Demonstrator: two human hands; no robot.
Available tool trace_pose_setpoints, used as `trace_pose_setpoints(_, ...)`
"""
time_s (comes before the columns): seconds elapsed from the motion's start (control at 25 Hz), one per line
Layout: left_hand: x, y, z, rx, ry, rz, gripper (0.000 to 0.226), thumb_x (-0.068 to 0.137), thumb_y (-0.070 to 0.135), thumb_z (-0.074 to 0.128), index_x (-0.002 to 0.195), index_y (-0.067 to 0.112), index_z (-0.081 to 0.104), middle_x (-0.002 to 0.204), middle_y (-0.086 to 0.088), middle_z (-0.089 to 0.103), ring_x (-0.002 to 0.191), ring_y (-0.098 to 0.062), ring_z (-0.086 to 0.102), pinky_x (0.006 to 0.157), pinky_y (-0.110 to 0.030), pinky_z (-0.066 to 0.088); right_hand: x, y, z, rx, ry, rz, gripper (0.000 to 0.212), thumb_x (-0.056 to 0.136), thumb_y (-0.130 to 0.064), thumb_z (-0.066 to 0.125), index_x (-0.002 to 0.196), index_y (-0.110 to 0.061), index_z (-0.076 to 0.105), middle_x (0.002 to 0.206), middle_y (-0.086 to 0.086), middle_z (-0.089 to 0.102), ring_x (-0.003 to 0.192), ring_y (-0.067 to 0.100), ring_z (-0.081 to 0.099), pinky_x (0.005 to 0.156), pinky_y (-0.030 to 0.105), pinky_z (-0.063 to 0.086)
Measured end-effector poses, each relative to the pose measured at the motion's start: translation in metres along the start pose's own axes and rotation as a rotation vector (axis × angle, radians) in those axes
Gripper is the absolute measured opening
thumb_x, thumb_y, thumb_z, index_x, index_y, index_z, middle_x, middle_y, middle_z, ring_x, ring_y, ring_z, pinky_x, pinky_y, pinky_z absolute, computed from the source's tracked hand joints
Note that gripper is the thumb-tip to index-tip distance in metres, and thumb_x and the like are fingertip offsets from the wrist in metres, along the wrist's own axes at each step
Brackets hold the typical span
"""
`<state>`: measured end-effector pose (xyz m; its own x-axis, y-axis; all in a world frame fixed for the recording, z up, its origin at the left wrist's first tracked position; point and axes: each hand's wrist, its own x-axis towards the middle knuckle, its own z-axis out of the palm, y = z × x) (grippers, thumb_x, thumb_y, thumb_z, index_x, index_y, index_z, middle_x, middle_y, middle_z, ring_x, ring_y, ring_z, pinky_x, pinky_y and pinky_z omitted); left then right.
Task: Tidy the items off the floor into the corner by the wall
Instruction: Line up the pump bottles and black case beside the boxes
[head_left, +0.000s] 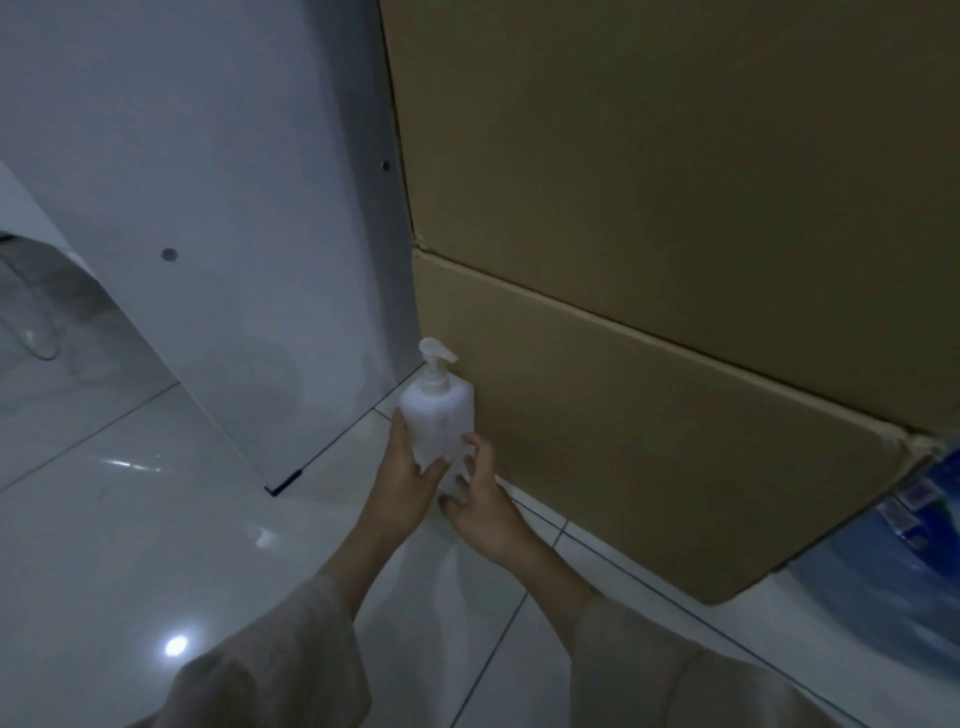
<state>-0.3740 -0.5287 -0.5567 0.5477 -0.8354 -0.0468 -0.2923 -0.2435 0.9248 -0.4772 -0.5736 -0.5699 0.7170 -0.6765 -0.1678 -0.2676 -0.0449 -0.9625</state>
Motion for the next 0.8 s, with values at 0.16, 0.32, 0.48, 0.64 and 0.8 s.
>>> trace_pose_setpoints(0.16, -0.018, 0.015, 0.003, 0.282, -0.491, -0.228, 0.054, 0.092, 0.026, 0.049, 0.14, 0.013, 0.027, 0.138, 0.005, 0.04, 0.124, -0.014, 0.042, 0.101, -0.025, 0.035, -0.029, -0.001, -0.035, -0.301, -0.141, -0.017, 0.061, 0.088, -0.009, 0.049, 0.139, -0.018, 0.017, 0.133, 0.008, 0.044, 0.122, 0.019, 0.046, 0.106, 0.03, 0.038)
trace_pose_setpoints(0.32, -0.045, 0.056, 0.033, 0.371, -0.786, 0.003, 0.035, 0.093, 0.028, 0.049, 0.127, 0.022, 0.045, 0.131, 0.007, 0.049, 0.12, -0.009, 0.047, 0.099, -0.021, 0.036, -0.099, -0.014, -0.098, -0.708, -0.273, -0.063, 0.056, 0.09, -0.016, 0.048, 0.14, -0.018, 0.023, 0.138, 0.013, 0.045, 0.125, 0.026, 0.045, 0.105, 0.04, 0.037)
trace_pose_setpoints(0.48, -0.074, 0.132, 0.096, 0.316, -0.973, 0.323, 0.029, 0.089, 0.012, 0.056, 0.119, 0.014, 0.053, 0.113, -0.003, 0.062, 0.104, -0.006, 0.057, 0.094, -0.021, 0.043, -0.2, -0.041, -0.165, -0.854, -0.206, -0.052, 0.052, 0.093, -0.02, 0.046, 0.138, -0.016, 0.022, 0.13, 0.015, 0.049, 0.113, 0.029, 0.052, 0.095, 0.034, 0.042)
trace_pose_setpoints(0.64, -0.116, 0.21, 0.177, 0.35, -1.132, 0.753, 0.027, 0.089, 0.013, 0.055, 0.115, 0.013, 0.056, 0.101, 0.007, 0.061, 0.091, 0.007, 0.053, 0.085, -0.015, 0.043, -0.296, -0.053, -0.236, -0.847, 0.08, -0.026, 0.042, 0.09, -0.015, 0.05, 0.13, -0.016, 0.038, 0.131, 0.006, 0.052, 0.115, 0.016, 0.051, 0.101, 0.022, 0.037)
trace_pose_setpoints(0.8, -0.162, 0.26, 0.265, 0.514, -1.127, 1.015, 0.033, 0.089, 0.022, 0.052, 0.122, 0.021, 0.053, 0.113, 0.011, 0.059, 0.105, -0.003, 0.055, 0.091, -0.016, 0.041, -0.402, -0.042, -0.299, -0.852, 0.405, 0.111, 0.03, 0.089, -0.009, 0.05, 0.117, -0.019, 0.056, 0.119, -0.003, 0.06, 0.103, -0.002, 0.049, 0.087, -0.003, 0.029)
